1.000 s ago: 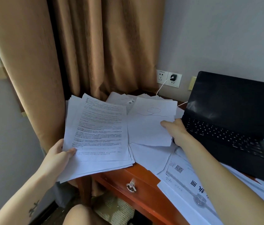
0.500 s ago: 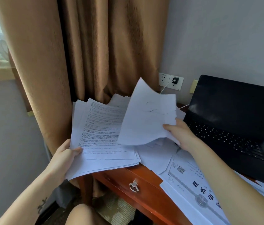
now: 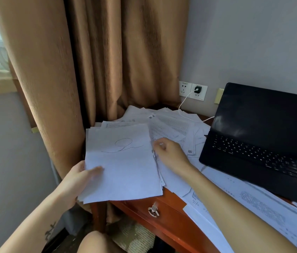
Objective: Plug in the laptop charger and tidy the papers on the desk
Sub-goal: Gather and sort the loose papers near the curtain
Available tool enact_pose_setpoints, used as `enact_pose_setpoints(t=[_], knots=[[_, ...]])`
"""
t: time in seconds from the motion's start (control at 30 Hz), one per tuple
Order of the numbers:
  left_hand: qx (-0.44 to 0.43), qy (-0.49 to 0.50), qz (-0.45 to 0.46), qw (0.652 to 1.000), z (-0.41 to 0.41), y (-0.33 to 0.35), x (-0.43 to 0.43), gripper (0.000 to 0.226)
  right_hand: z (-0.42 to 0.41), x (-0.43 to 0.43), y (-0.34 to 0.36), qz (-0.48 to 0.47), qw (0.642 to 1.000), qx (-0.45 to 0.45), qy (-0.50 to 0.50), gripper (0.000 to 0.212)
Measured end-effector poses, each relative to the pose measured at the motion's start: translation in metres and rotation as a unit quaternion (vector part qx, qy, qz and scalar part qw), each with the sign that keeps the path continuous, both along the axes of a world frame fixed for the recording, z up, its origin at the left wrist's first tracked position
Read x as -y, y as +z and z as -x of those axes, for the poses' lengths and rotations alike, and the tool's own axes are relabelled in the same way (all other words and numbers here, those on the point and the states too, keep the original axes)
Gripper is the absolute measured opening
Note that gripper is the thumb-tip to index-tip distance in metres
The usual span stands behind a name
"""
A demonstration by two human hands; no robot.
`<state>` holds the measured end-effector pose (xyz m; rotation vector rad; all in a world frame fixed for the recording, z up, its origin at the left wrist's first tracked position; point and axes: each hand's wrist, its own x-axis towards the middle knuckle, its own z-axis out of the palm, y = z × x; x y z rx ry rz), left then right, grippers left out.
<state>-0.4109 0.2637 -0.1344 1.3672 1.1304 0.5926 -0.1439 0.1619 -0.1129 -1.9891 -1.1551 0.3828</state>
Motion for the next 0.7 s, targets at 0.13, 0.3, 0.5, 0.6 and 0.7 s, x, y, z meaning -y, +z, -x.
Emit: enact_pose_setpoints(t=[0.13, 0.3, 0.5, 0.6, 0.7], knots=[[-0.021, 0.021, -0.047, 0.998, 0.0, -0.001, -0.001, 0.031, -0.032, 0.003, 0.0, 0.078, 0.975, 0.112, -0.174, 0.054], [-0.007, 0.066, -0.085, 0.994, 0.003, 0.0, -0.003, 0.031, -0.045, -0.01, 0.003, 0.239, 0.94, 0.102, -0.221, 0.104], [-0.021, 0.058, -0.089, 0.994, 0.006, -0.006, -0.005, 0.029, -0.055, -0.031, 0.022, 0.297, 0.925, 0.108, -0.212, 0.112], [-0.032, 0.058, -0.092, 0.994, 0.007, -0.007, -0.007, 0.027, -0.056, -0.039, 0.029, 0.29, 0.928, 0.089, -0.218, 0.109], [-0.039, 0.053, -0.091, 0.994, 0.008, -0.007, -0.007, 0.031, -0.059, -0.043, 0.026, 0.185, 0.953, -0.043, -0.235, 0.104]])
